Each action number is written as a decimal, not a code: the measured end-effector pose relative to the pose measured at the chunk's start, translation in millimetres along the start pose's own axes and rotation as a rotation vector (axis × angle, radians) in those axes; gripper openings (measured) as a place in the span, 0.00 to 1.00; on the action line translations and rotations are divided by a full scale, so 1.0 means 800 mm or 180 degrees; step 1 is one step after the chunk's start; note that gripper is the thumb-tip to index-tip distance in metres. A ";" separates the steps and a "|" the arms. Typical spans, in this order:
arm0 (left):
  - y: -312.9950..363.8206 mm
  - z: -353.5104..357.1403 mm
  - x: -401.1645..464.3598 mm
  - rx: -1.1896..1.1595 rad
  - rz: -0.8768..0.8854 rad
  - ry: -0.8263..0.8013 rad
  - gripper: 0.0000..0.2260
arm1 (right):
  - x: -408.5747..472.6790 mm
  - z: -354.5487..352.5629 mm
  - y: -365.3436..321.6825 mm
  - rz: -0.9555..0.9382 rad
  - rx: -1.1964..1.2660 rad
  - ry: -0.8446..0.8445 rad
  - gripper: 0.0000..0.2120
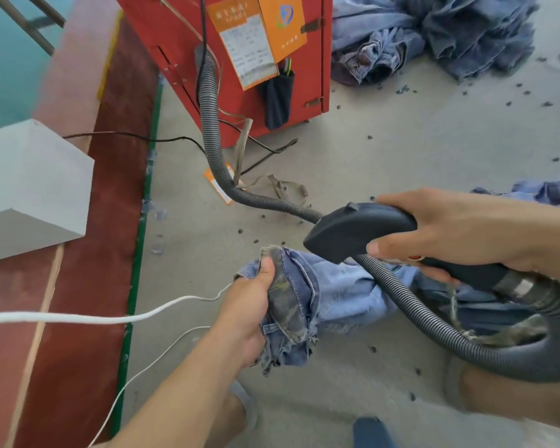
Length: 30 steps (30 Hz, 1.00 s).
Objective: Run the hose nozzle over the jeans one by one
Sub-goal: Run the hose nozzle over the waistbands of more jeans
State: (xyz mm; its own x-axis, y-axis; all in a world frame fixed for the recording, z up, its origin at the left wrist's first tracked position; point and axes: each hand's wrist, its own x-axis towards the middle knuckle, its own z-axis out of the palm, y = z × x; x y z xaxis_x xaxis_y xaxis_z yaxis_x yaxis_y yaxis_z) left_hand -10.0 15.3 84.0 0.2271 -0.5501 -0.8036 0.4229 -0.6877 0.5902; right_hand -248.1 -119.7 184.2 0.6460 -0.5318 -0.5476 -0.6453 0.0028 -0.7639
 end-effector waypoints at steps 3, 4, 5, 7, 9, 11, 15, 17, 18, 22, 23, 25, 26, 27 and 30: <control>0.000 0.003 -0.005 -0.0135 0.0082 -0.0239 0.20 | -0.001 0.016 -0.007 0.0024 -0.0221 -0.0167 0.06; -0.002 0.005 -0.007 -0.0178 0.0097 -0.0355 0.21 | 0.002 0.023 -0.008 0.0040 -0.0280 -0.0165 0.06; -0.004 0.008 -0.009 -0.0230 0.0112 -0.0501 0.21 | 0.006 0.030 -0.009 0.0046 -0.0318 -0.0067 0.06; -0.007 0.013 -0.013 -0.0228 0.0168 -0.0714 0.20 | 0.021 0.041 -0.008 0.0040 -0.0312 0.0358 0.06; -0.010 0.017 -0.017 -0.0060 0.0298 -0.0772 0.18 | 0.031 0.039 -0.007 0.0088 -0.0249 0.0770 0.05; -0.010 0.017 -0.019 -0.0017 0.0360 -0.0816 0.17 | 0.027 0.026 -0.005 0.0148 -0.0156 0.0847 0.04; -0.003 0.009 -0.015 0.0095 0.0458 -0.0914 0.19 | -0.002 0.010 -0.012 0.0152 -0.0141 0.0192 0.05; -0.007 0.006 -0.015 0.0253 0.0529 -0.0973 0.19 | 0.002 0.019 -0.016 0.0151 -0.0269 0.0116 0.05; -0.013 0.007 -0.013 0.0364 0.0584 -0.1005 0.18 | 0.010 0.023 -0.016 0.0100 -0.0276 0.0254 0.05; -0.030 0.013 -0.016 0.0564 0.0762 -0.1150 0.18 | 0.025 0.015 -0.008 0.0101 -0.0036 0.0729 0.02; -0.026 0.014 -0.015 0.0516 0.0780 -0.1153 0.17 | 0.018 0.006 -0.006 0.0112 0.0002 0.0638 0.03; -0.019 0.011 -0.011 0.0466 0.0881 -0.1085 0.13 | 0.001 -0.009 -0.006 0.0059 -0.0065 0.0265 0.04; -0.017 0.009 -0.011 0.0479 0.0929 -0.1073 0.12 | -0.007 -0.011 -0.009 0.0049 -0.0196 0.0051 0.06; -0.016 0.008 -0.009 0.0522 0.0965 -0.1086 0.11 | -0.012 -0.008 -0.012 0.0052 -0.0332 -0.0096 0.08; -0.022 0.012 -0.010 0.0701 0.1029 -0.1228 0.11 | 0.001 0.012 -0.012 -0.0075 -0.0240 0.0089 0.05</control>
State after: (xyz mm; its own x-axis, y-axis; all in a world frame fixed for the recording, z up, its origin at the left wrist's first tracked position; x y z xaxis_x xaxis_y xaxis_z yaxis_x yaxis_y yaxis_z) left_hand -27.5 27.7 80.9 -0.0406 -0.8551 -0.5169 0.1819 -0.5150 0.8377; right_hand -237.3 -112.3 188.2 0.6504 -0.5543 -0.5194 -0.6597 -0.0733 -0.7479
